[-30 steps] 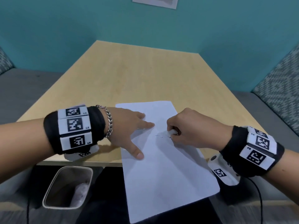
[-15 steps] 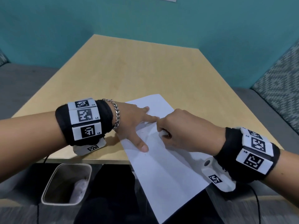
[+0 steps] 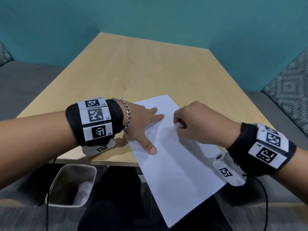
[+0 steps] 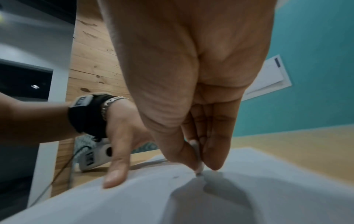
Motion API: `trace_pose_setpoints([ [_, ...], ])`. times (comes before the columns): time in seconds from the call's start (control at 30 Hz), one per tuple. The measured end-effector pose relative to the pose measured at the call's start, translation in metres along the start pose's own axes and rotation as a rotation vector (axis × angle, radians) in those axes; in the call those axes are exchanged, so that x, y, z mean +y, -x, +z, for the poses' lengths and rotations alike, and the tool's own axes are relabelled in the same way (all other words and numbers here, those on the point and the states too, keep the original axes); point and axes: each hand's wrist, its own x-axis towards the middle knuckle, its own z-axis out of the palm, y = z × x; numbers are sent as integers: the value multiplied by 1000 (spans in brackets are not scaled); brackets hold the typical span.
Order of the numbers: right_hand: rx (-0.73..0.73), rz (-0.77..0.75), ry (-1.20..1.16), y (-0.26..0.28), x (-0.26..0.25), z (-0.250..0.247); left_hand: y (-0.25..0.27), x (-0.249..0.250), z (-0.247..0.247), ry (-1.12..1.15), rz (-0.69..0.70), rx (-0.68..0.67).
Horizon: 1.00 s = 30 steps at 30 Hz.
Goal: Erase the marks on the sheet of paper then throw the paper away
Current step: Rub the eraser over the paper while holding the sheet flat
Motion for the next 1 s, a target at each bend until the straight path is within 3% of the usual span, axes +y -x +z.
trace_pose_setpoints([
  [0.1,33,3,-55,5,2,-4,0,3,-2,-34,-18,-24],
  [0.27,-46,-103,-83,5,-16,8,0,7,-5,-91,-35,-46],
  [0.4,10,-51,-29,-7,1,8,1,8,-5,-104,-55,-59],
  [0.57,-86,-163,-14,0,-17,7,0,8,-5,-115,-52,-59],
  [0.7,0,-83,-12,-9,-2,7,0,9,-4,-101,-58,-61],
  [0.83,-73,-191,-48,0,-13,5,1,8,-4,-100,-56,-56],
  [1.0,130,-21,-176,-1,33,-17,-3,3,-5,-116,-25,-60],
])
